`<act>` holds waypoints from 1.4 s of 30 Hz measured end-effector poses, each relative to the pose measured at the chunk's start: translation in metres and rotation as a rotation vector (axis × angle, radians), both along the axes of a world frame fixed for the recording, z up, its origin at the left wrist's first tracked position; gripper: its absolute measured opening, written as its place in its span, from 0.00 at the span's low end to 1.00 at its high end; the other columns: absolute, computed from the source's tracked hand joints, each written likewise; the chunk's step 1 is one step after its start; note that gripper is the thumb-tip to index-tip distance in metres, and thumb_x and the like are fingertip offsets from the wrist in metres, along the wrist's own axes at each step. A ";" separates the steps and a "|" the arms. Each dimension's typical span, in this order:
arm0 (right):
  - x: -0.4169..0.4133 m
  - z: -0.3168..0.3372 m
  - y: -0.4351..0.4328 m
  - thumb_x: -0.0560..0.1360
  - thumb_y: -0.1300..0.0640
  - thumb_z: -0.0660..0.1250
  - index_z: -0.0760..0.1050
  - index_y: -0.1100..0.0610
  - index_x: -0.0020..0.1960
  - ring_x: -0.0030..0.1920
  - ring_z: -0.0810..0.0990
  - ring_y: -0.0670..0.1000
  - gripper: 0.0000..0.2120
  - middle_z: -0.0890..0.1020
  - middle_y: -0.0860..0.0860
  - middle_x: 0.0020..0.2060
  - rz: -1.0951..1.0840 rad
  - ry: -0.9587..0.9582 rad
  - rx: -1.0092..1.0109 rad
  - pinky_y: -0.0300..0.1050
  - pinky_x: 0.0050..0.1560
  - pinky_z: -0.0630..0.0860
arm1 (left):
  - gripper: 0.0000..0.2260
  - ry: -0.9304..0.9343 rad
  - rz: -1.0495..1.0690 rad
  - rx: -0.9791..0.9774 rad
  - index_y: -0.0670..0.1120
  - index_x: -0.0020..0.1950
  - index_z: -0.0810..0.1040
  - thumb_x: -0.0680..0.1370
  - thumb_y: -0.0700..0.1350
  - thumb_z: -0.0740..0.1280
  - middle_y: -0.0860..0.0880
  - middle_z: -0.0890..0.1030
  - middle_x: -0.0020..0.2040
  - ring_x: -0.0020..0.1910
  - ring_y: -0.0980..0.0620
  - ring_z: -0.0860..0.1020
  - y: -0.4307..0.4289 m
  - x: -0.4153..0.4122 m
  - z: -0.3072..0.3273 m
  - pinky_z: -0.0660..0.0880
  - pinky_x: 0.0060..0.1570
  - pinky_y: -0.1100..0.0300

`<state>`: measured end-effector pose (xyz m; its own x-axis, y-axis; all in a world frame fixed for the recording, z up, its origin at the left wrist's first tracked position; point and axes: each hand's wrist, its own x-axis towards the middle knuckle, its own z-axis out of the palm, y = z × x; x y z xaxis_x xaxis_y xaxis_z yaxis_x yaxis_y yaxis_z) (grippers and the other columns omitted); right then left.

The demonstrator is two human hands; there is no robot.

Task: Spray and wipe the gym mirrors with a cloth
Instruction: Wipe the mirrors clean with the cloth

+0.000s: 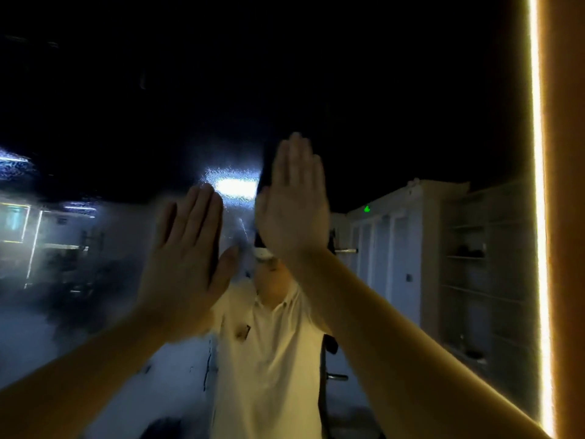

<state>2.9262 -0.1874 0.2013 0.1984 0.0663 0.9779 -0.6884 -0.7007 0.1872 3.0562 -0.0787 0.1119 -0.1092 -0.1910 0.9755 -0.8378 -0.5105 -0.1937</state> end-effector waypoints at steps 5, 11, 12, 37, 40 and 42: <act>0.006 -0.002 0.009 0.85 0.47 0.42 0.45 0.63 0.83 0.83 0.45 0.57 0.32 0.47 0.60 0.83 -0.011 0.206 -0.113 0.55 0.83 0.44 | 0.33 0.018 0.008 0.027 0.37 0.85 0.49 0.86 0.57 0.51 0.39 0.49 0.86 0.85 0.44 0.45 0.000 0.001 -0.002 0.49 0.82 0.39; -0.075 -0.017 -0.063 0.84 0.47 0.47 0.51 0.62 0.83 0.83 0.51 0.58 0.32 0.54 0.60 0.82 -0.014 0.040 -0.018 0.56 0.82 0.49 | 0.34 0.033 -0.008 0.035 0.38 0.85 0.47 0.85 0.56 0.51 0.40 0.47 0.86 0.85 0.44 0.45 0.001 -0.004 -0.002 0.51 0.82 0.37; -0.091 -0.021 -0.075 0.84 0.47 0.46 0.50 0.62 0.83 0.83 0.50 0.57 0.32 0.53 0.60 0.83 -0.030 0.003 0.026 0.55 0.82 0.48 | 0.34 0.037 -0.012 0.033 0.38 0.85 0.47 0.85 0.56 0.50 0.40 0.47 0.86 0.85 0.45 0.45 0.000 -0.004 -0.003 0.51 0.82 0.37; -0.037 -0.027 -0.036 0.85 0.48 0.51 0.52 0.63 0.83 0.83 0.50 0.58 0.31 0.53 0.60 0.82 0.082 0.168 -0.134 0.57 0.82 0.47 | 0.33 0.017 0.000 0.023 0.37 0.84 0.53 0.85 0.55 0.53 0.40 0.51 0.85 0.85 0.44 0.48 -0.003 0.007 0.000 0.52 0.81 0.37; -0.077 -0.035 -0.067 0.83 0.51 0.52 0.55 0.63 0.82 0.82 0.53 0.59 0.31 0.56 0.61 0.82 0.088 -0.059 0.024 0.60 0.81 0.54 | 0.33 0.034 -0.013 0.036 0.37 0.84 0.53 0.86 0.56 0.53 0.39 0.51 0.85 0.85 0.43 0.47 -0.004 0.009 0.000 0.53 0.81 0.36; -0.089 -0.040 -0.070 0.83 0.50 0.50 0.53 0.64 0.83 0.82 0.54 0.61 0.32 0.56 0.62 0.82 0.063 -0.206 0.201 0.61 0.81 0.55 | 0.33 0.039 -0.048 0.055 0.38 0.84 0.53 0.86 0.58 0.51 0.40 0.51 0.85 0.85 0.43 0.48 -0.002 0.008 0.002 0.52 0.81 0.37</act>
